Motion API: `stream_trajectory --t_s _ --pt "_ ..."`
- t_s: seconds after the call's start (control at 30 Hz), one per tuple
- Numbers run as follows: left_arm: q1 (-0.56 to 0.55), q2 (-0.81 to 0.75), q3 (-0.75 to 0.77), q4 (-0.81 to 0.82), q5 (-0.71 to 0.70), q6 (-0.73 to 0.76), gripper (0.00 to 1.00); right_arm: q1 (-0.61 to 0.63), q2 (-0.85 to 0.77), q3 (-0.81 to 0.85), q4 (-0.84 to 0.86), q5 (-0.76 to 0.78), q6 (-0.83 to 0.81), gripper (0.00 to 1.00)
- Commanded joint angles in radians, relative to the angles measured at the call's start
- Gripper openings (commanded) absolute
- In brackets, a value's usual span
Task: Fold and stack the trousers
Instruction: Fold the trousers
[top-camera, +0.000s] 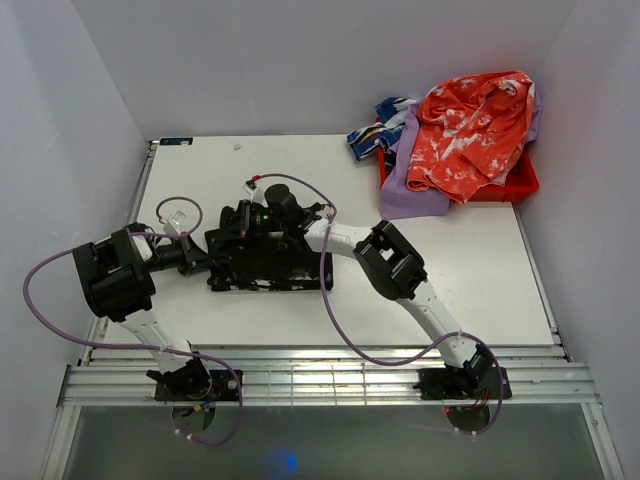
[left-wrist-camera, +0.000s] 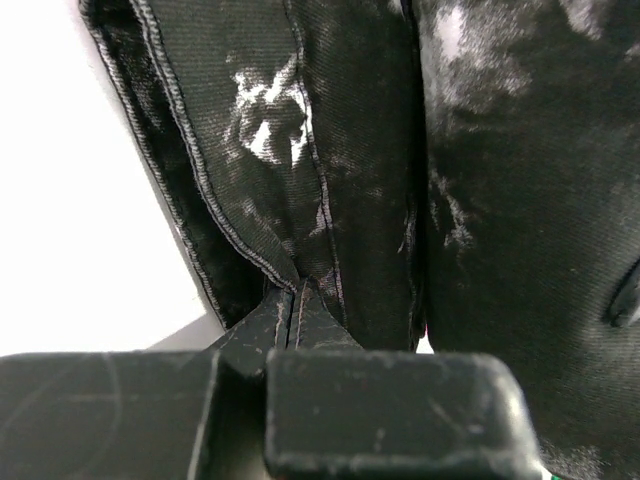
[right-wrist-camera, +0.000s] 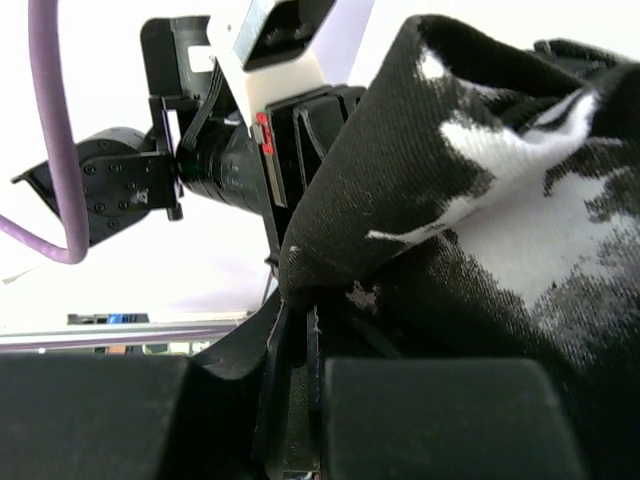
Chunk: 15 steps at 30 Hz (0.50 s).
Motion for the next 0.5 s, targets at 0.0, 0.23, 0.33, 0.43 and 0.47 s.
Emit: stream_trajectory --t_s 0.0,0.23,0.33,0.43,0.47 --pt "-0.009 -0.037 -0.007 0.042 0.028 -0.021 0.00 0.018 0.016 0.067 0.059 0.029 -0.002 0.08" --pt "-0.006 -0.053 0.003 0.054 -0.027 -0.078 0.45 0.033 0.027 0.010 0.097 0.045 -0.002 0.08" --pt "0.026 -0.114 -0.002 0.066 -0.076 -0.127 0.63 0.028 0.003 -0.007 0.149 0.039 -0.022 0.37" --pt "0.060 -0.208 0.007 0.065 -0.165 -0.150 0.71 0.024 -0.051 -0.024 0.171 0.020 -0.049 0.53" --pt "0.064 -0.231 0.021 0.051 -0.200 -0.148 0.72 0.019 -0.068 -0.041 0.176 0.013 -0.058 0.58"
